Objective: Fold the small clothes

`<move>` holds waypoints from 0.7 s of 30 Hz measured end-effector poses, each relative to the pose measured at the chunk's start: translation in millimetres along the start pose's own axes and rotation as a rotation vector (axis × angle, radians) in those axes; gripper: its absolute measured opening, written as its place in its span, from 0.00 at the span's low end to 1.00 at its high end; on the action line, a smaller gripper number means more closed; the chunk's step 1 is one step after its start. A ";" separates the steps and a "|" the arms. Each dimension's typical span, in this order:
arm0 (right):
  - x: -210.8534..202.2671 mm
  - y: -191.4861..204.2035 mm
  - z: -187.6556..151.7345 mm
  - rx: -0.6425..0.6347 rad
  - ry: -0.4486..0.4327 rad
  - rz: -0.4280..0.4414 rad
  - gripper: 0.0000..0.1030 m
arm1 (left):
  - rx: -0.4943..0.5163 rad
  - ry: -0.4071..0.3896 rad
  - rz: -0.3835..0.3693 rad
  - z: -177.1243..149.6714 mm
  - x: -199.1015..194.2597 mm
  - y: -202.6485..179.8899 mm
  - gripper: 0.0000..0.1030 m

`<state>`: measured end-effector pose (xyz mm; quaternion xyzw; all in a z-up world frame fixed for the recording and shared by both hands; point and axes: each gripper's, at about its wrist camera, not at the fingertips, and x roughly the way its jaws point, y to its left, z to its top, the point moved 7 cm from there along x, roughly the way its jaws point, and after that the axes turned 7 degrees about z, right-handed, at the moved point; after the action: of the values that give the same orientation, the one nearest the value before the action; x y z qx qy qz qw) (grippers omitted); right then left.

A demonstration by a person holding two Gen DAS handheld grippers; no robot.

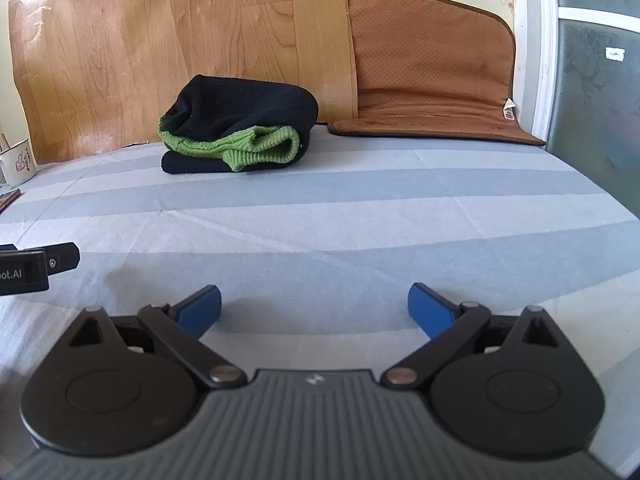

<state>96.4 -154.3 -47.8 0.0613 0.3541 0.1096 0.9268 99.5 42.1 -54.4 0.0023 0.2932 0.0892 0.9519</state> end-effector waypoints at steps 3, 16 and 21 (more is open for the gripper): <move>-0.6 -0.4 -0.4 0.001 -0.001 -0.002 0.98 | 0.011 -0.003 0.011 -0.1 -0.5 -0.4 1.00; -2.4 0.8 -0.5 0.008 -0.005 -0.020 0.96 | 0.039 -0.041 0.072 1.4 -5.7 1.2 1.00; -2.7 1.5 -0.9 0.006 -0.008 -0.031 0.94 | 0.042 -0.049 0.101 1.6 -6.3 3.6 1.00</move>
<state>93.6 -153.6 -46.4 0.0591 0.3518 0.0940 0.9295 94.6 44.7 -49.4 0.0393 0.2714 0.1306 0.9527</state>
